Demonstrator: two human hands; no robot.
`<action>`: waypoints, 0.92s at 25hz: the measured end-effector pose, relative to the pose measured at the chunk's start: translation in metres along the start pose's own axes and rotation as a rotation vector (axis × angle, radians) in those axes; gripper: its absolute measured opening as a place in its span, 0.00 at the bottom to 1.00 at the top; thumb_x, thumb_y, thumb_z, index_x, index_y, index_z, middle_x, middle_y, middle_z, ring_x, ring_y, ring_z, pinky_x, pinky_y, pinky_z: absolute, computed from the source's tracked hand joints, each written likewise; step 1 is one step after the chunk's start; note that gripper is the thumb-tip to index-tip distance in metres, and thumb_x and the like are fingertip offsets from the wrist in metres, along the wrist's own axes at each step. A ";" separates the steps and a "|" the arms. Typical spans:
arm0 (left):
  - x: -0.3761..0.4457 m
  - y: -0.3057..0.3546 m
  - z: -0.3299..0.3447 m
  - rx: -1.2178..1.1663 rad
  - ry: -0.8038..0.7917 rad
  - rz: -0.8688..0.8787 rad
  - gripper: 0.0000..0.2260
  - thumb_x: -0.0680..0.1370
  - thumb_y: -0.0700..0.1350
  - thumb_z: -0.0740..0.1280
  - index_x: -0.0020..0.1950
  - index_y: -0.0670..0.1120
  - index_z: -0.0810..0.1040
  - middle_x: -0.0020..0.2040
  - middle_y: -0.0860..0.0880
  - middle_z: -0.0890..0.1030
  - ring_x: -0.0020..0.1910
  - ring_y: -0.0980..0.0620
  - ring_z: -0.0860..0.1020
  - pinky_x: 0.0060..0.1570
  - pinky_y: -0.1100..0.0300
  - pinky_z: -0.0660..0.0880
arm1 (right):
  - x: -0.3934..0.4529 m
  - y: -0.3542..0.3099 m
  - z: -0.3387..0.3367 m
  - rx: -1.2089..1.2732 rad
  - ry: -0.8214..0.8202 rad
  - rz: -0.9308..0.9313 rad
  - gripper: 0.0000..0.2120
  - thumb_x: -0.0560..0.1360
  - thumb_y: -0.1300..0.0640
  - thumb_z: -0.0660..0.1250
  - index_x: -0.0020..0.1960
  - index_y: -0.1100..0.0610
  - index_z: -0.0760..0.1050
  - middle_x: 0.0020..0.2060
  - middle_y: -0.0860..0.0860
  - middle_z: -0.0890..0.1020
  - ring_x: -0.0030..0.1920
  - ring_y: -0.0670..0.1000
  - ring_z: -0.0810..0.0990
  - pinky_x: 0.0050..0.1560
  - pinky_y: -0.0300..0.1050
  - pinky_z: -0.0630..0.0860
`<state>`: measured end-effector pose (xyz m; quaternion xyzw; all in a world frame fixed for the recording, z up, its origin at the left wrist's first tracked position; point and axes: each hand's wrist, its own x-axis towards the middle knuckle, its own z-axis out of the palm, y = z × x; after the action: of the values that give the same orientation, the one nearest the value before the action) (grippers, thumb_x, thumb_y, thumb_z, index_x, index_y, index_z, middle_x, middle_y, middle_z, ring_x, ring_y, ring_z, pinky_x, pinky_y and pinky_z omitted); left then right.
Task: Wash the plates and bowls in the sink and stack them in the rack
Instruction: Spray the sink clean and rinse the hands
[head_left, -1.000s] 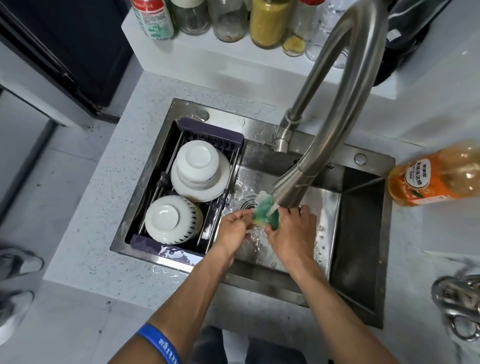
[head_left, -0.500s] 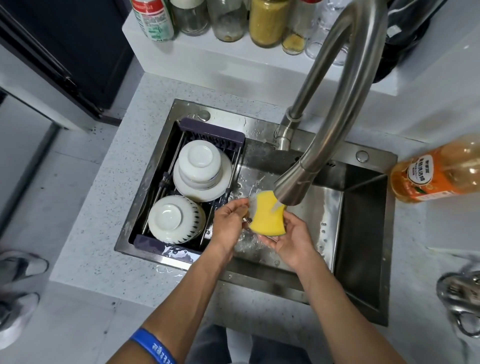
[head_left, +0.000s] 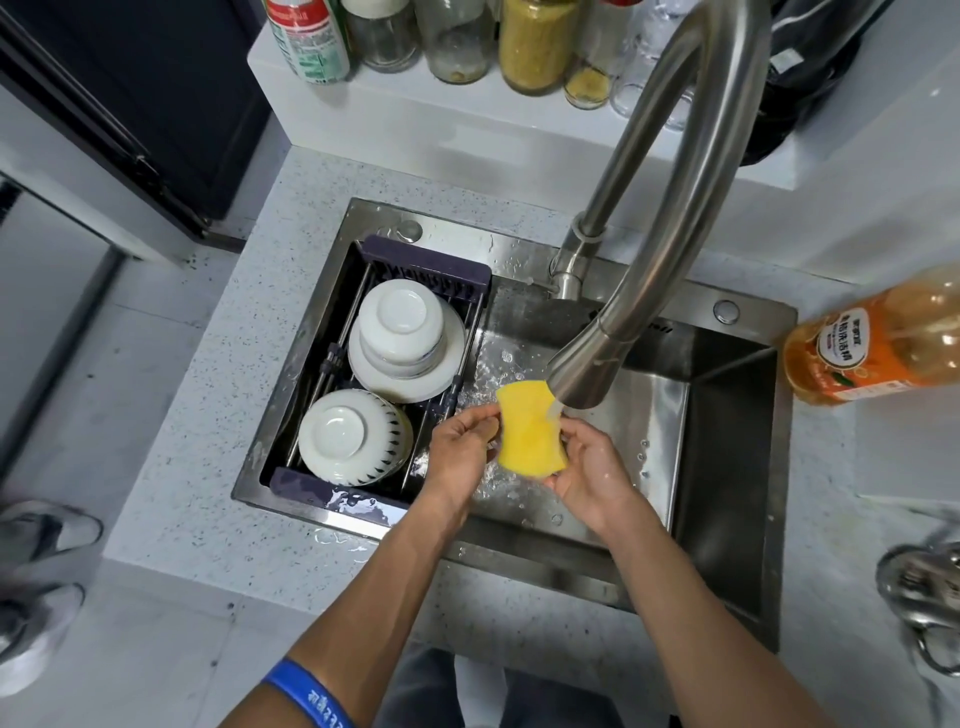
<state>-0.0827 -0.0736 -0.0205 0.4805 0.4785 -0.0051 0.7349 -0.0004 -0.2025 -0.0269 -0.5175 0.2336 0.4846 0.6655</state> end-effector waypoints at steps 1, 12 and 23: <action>0.001 -0.002 -0.002 -0.001 -0.001 -0.001 0.10 0.81 0.38 0.65 0.60 0.44 0.81 0.58 0.45 0.83 0.58 0.48 0.80 0.57 0.55 0.78 | -0.001 0.002 0.005 -0.003 -0.023 0.001 0.12 0.81 0.56 0.59 0.60 0.58 0.76 0.54 0.57 0.83 0.54 0.58 0.80 0.60 0.61 0.76; -0.010 0.003 0.011 -0.062 -0.125 -0.042 0.09 0.81 0.38 0.63 0.58 0.40 0.81 0.50 0.44 0.85 0.47 0.50 0.81 0.48 0.59 0.80 | -0.007 -0.001 -0.007 -0.330 0.040 -0.143 0.17 0.73 0.58 0.73 0.61 0.53 0.75 0.54 0.52 0.84 0.51 0.55 0.85 0.44 0.51 0.80; -0.012 0.002 0.018 0.059 -0.258 -0.047 0.08 0.81 0.38 0.65 0.45 0.46 0.81 0.39 0.50 0.82 0.39 0.55 0.78 0.44 0.63 0.77 | -0.011 -0.011 -0.007 -0.838 0.246 -0.508 0.20 0.66 0.56 0.77 0.48 0.40 0.71 0.52 0.47 0.80 0.52 0.47 0.80 0.50 0.44 0.78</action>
<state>-0.0754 -0.0911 -0.0088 0.4860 0.3906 -0.0981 0.7756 0.0066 -0.2132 -0.0154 -0.8338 -0.0375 0.2951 0.4651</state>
